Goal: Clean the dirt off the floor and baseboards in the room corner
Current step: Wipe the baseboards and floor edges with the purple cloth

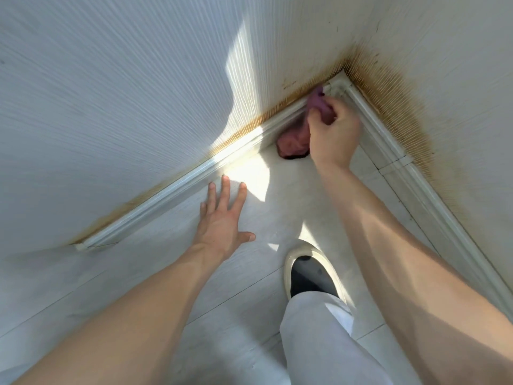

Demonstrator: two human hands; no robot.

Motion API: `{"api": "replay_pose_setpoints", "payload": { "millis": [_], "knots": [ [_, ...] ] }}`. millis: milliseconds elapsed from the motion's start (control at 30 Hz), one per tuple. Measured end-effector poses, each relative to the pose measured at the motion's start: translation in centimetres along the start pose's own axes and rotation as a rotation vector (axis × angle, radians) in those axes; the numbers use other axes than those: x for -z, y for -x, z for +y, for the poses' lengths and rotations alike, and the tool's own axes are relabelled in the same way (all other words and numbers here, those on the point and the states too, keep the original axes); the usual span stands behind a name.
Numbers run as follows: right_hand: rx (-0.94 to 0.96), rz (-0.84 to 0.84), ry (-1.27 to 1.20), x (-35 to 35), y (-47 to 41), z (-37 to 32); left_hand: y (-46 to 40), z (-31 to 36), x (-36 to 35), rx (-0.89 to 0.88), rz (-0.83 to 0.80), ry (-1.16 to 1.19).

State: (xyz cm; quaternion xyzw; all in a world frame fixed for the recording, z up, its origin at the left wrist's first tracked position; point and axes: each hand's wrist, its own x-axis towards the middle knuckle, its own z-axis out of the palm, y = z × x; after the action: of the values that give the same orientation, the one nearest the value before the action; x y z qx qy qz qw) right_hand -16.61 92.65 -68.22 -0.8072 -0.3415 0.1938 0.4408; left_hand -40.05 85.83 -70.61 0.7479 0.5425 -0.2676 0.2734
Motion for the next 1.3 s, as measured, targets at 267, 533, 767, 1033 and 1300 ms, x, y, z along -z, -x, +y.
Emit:
{"api": "replay_pose_setpoints", "payload": {
  "millis": [267, 533, 767, 1033, 1300],
  "knots": [
    [0.835, -0.521, 0.306, -2.4, 3.8, -1.7, -0.2, -0.3, -0.1, -0.007, -0.013, 0.011],
    [0.559, -0.301, 0.345, -1.5, 1.9, -1.6, -0.2, -0.3, -0.3, -0.012, 0.002, 0.011],
    [0.842, -0.543, 0.467, 0.4, -1.1, -1.0, -0.1, -0.3, -0.3, -0.015, 0.003, 0.008],
    [0.883, -0.583, 0.409, -1.8, 2.9, -1.8, -0.1, 0.1, -0.1, -0.001, -0.019, -0.058],
    [0.451, -0.096, 0.344, 1.6, -3.8, 1.2, -0.3, 0.5, 0.0, 0.002, -0.029, -0.097]
  ]
}}
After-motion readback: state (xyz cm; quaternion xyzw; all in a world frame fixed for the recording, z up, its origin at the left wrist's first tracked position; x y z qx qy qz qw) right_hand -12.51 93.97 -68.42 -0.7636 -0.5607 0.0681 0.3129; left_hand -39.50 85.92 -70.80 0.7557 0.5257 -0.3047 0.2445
